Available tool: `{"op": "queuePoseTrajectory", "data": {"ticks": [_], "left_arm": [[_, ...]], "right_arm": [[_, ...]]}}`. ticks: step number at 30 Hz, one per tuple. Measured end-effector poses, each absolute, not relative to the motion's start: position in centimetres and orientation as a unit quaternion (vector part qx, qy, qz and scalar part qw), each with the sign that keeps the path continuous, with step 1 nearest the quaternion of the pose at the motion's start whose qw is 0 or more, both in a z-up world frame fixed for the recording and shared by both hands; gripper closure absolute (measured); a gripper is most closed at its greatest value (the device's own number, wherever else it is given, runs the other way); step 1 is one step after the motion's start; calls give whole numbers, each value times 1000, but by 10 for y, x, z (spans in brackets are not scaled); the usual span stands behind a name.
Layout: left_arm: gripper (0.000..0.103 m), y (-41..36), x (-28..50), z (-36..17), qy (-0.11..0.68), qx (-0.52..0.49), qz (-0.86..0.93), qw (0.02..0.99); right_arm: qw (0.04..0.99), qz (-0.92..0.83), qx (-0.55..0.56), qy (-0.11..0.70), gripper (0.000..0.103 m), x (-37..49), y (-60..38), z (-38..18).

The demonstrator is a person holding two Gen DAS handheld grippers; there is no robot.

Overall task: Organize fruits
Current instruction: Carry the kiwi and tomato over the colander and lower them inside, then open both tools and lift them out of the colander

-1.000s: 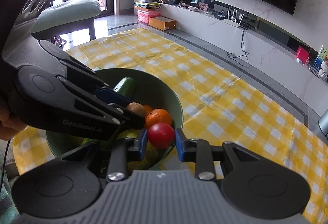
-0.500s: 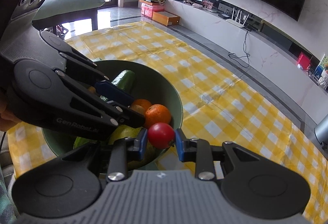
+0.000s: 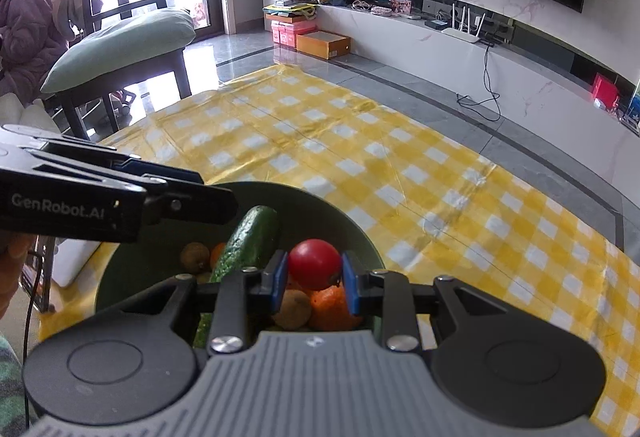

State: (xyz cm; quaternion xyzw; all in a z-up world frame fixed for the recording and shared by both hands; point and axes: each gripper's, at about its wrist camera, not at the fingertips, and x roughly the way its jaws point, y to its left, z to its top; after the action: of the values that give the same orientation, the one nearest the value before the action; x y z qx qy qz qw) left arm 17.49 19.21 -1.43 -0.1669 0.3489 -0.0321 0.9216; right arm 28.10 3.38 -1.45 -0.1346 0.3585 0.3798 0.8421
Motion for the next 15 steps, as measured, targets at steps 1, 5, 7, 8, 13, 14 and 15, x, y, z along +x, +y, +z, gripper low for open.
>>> {"op": "queuePoseTrajectory", "data": {"ticks": [1, 5, 7, 8, 13, 14, 15], "left_arm": [[55, 193, 175, -15, 350, -170, -33, 921], [55, 196, 175, -21, 351, -172, -31, 920], [55, 197, 174, -23, 352, -171, -28, 920], [55, 197, 174, -25, 354, -171, -27, 919], [55, 194, 172, -26, 358, -162, -27, 919], [55, 193, 171, -25, 357, -159, -26, 920], [55, 193, 171, -26, 358, -157, -26, 920]], "right_arm": [[841, 379, -137, 361, 77, 284, 38, -16], [835, 379, -145, 373, 77, 292, 51, -24], [833, 375, -158, 376, 77, 296, 57, -28], [832, 373, -163, 377, 77, 296, 59, -30], [828, 365, -177, 388, 77, 302, 66, -40], [827, 363, -179, 389, 77, 303, 67, -42], [828, 361, -179, 390, 76, 303, 67, -43]]}}
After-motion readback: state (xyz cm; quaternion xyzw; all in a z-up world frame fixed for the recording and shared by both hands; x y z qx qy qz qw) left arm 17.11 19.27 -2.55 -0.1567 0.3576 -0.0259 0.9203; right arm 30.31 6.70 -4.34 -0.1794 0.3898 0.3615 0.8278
